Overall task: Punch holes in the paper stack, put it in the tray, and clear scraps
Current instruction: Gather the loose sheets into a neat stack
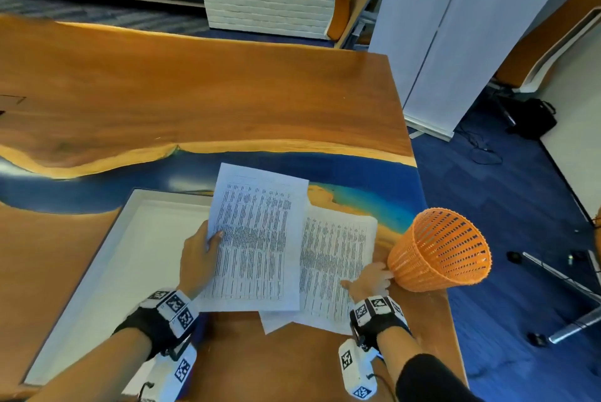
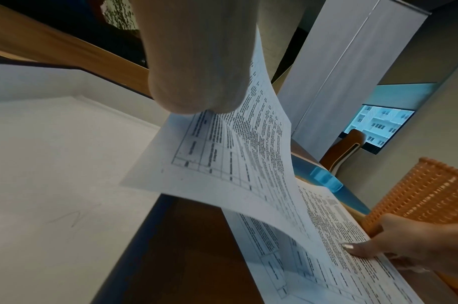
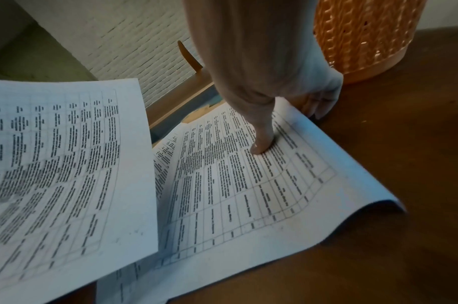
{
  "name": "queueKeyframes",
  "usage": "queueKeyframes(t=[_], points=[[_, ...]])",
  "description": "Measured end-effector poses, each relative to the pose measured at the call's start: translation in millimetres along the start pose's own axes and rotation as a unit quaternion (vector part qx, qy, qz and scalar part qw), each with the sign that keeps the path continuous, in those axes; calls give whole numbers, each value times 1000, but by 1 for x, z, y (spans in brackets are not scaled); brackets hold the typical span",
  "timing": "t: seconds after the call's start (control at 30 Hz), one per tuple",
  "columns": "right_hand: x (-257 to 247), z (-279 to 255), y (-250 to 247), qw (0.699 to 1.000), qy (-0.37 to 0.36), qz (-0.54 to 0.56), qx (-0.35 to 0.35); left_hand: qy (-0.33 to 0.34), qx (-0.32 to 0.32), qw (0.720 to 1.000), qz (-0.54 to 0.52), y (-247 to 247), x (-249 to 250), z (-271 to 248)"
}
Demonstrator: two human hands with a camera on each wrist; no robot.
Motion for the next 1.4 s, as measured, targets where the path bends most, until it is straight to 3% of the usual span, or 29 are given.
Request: queueKeyframes(t=[0.13, 0.3, 0.5, 0.7, 0.97, 1.2, 1.4], points=[[3, 9, 4, 996, 37, 76, -5, -8, -5, 1000, 3, 2, -3, 1], [18, 23, -1, 963, 2, 268, 37, -20, -12, 1000, 16, 6, -5, 3], [42, 36, 0, 977, -49, 206, 24, -37, 1, 999, 23, 7, -1, 6], [53, 27, -13, 983, -135, 122, -7, -50, 59, 997, 11, 1, 5, 19], [50, 19, -24, 955, -164, 240, -55, -73, 127, 989, 35, -5, 16, 25], [16, 12, -14, 906, -91, 376, -170, -42, 40, 998, -12, 15, 23, 3], [-4, 11, 0, 894, -71, 405, -176, -69, -45, 991, -108, 44, 22, -29]])
Point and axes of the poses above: each hand's wrist, its own z-axis towards the middle knuckle, its own y-axis out of the palm, x = y × z, the point moved 3 cm from there along z, towards the middle knuckle, and after that the axes turned 3 degrees about -z, right-handed, at the moved point
